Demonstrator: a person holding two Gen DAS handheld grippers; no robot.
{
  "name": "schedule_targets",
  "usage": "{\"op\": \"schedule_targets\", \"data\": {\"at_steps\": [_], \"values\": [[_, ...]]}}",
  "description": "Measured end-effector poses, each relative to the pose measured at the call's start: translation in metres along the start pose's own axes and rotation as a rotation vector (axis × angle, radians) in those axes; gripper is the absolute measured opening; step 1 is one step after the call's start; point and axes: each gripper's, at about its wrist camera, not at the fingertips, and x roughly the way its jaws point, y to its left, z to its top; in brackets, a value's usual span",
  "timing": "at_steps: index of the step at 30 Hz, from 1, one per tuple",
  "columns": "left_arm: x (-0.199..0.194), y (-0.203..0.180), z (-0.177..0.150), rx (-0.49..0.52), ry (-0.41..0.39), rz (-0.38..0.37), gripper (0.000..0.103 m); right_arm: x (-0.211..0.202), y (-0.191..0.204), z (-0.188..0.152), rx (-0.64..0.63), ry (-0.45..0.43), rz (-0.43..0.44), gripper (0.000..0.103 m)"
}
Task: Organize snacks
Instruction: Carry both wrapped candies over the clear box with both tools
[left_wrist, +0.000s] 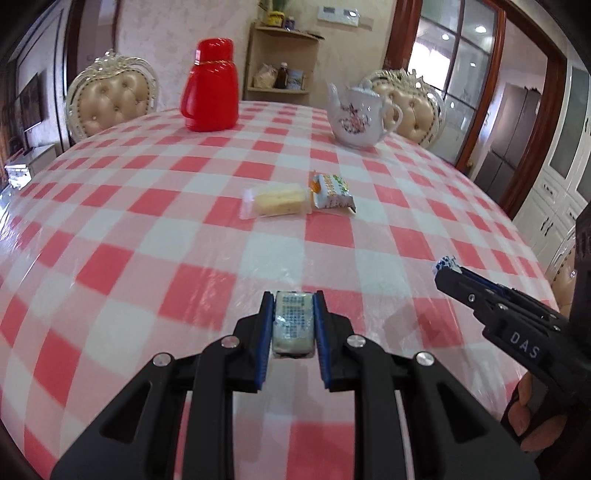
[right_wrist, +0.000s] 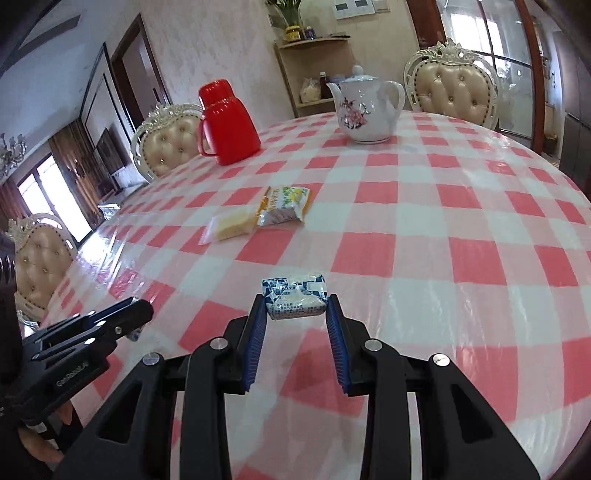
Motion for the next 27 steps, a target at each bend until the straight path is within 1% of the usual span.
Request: {"op": "schedule_targets", "data": {"at_steps": [4, 8, 14, 17, 20, 23, 25, 27], "values": [[-0.021, 0.014, -0.015, -0.042, -0.025, -0.003, 0.021, -0.007, 0.012, -0.011, -0.009, 0.004, 0.015, 0.032], [-0.035, 0.023, -0.030, -0.073, -0.031, 0.008, 0.021, -0.015, 0.028, -0.023, -0.031, 0.007, 0.039, 0.032], [-0.058, 0.023, -0.047, -0.074, -0.066, 0.057, 0.021, -0.029, 0.058, -0.044, -0.074, 0.017, 0.087, 0.032], [-0.066, 0.023, -0.055, -0.080, -0.073, 0.060, 0.021, -0.035, 0.071, -0.054, -0.088, 0.023, 0.109, 0.032], [-0.072, 0.028, -0.068, -0.101, -0.064, 0.061, 0.021, -0.045, 0.081, -0.064, -0.092, 0.016, 0.136, 0.032], [-0.083, 0.034, -0.076, -0.135, -0.080, 0.056, 0.021, -0.050, 0.087, -0.071, -0.080, 0.022, 0.167, 0.032], [-0.089, 0.037, -0.083, -0.152, -0.080, 0.054, 0.021, -0.052, 0.089, -0.076, -0.056, 0.042, 0.207, 0.032], [-0.096, 0.039, -0.089, -0.167, -0.085, 0.052, 0.021, -0.058, 0.091, -0.080, -0.038, 0.040, 0.235, 0.032]]}}
